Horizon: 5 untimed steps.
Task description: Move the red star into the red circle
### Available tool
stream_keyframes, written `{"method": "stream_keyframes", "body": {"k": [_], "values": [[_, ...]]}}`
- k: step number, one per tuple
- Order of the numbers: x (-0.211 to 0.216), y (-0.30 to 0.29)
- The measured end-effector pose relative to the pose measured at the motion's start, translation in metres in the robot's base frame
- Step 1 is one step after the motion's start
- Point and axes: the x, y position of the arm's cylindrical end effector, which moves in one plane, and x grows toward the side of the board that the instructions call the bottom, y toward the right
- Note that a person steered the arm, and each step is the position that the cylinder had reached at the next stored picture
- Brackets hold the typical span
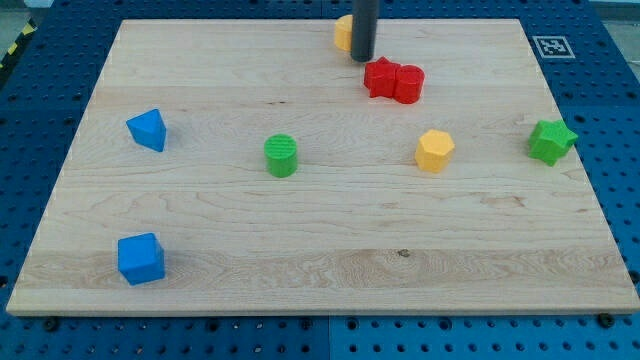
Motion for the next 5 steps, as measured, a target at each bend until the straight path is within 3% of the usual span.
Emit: {"method": "stream_keyframes", "body": {"k": [3,5], "values": [[0.003,0.052],[0.015,0.004]]}}
